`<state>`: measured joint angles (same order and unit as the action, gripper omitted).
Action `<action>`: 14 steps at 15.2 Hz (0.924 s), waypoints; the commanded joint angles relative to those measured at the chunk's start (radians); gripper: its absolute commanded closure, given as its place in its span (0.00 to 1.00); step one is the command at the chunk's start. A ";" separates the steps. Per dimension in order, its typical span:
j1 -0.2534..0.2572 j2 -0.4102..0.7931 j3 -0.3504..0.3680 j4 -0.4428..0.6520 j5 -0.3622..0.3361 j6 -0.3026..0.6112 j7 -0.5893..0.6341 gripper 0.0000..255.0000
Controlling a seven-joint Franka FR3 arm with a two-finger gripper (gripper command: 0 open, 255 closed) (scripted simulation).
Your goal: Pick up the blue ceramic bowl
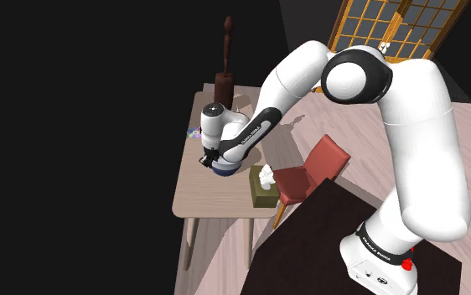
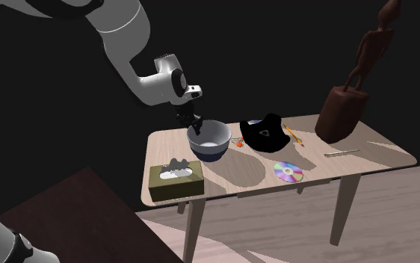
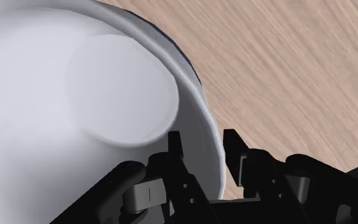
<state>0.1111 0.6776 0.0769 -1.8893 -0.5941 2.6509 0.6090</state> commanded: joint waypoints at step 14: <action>-0.016 -0.066 0.024 -0.022 0.026 -0.043 -0.030 1.00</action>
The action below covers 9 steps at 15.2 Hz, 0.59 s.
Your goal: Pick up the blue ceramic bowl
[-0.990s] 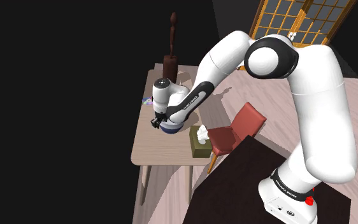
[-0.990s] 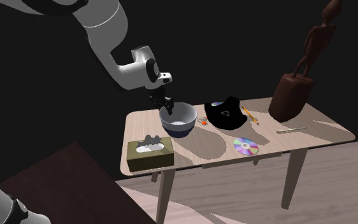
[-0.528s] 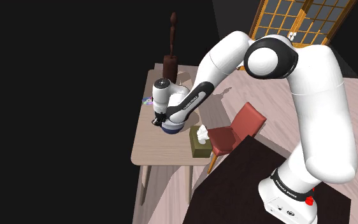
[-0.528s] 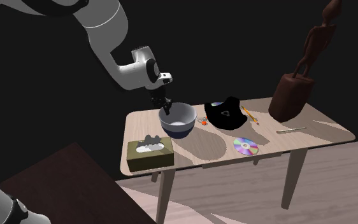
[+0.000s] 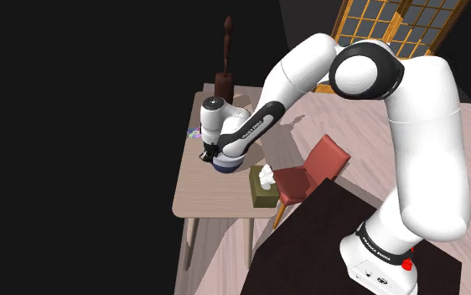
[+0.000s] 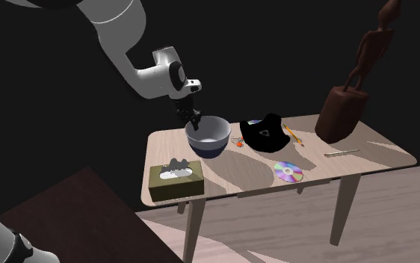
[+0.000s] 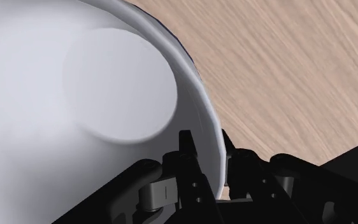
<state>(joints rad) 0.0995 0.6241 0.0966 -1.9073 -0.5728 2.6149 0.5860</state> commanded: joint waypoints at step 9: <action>-0.028 -0.108 0.039 -0.023 0.052 -0.081 -0.058 1.00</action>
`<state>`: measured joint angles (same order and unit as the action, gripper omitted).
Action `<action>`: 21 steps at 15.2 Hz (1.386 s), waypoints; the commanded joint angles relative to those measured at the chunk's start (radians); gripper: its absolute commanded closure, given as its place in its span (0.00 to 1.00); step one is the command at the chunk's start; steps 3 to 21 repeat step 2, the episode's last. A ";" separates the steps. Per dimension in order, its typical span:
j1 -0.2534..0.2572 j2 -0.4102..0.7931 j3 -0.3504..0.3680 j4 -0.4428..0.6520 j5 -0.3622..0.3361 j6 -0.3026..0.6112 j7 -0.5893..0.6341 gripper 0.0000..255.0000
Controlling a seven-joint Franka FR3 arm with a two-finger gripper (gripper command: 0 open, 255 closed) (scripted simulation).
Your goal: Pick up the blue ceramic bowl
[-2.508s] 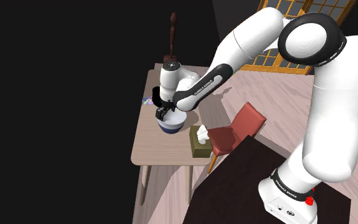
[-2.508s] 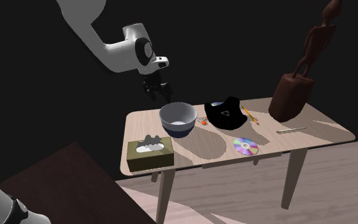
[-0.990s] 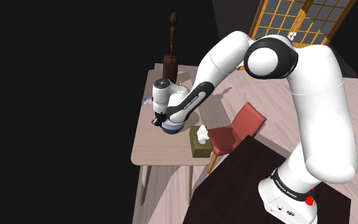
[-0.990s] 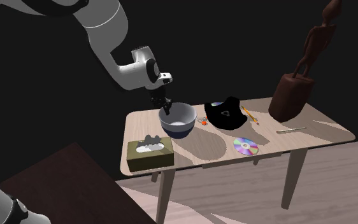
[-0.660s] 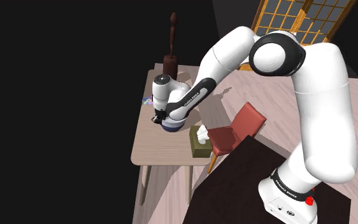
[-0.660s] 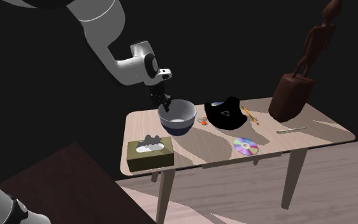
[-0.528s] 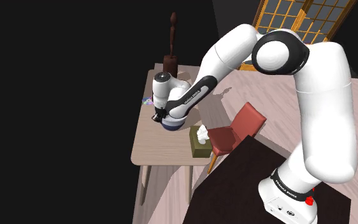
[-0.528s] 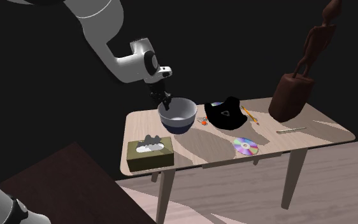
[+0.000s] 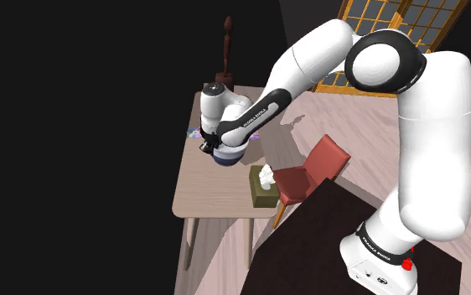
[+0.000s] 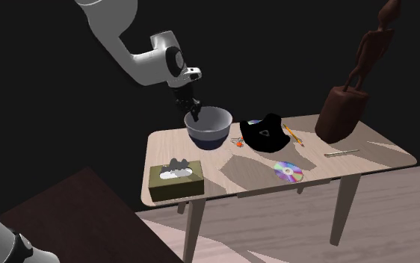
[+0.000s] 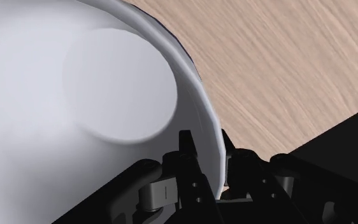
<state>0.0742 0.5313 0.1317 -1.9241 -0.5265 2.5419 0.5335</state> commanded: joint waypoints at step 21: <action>-0.003 -0.016 0.005 -0.006 0.006 -0.009 -0.006 1.00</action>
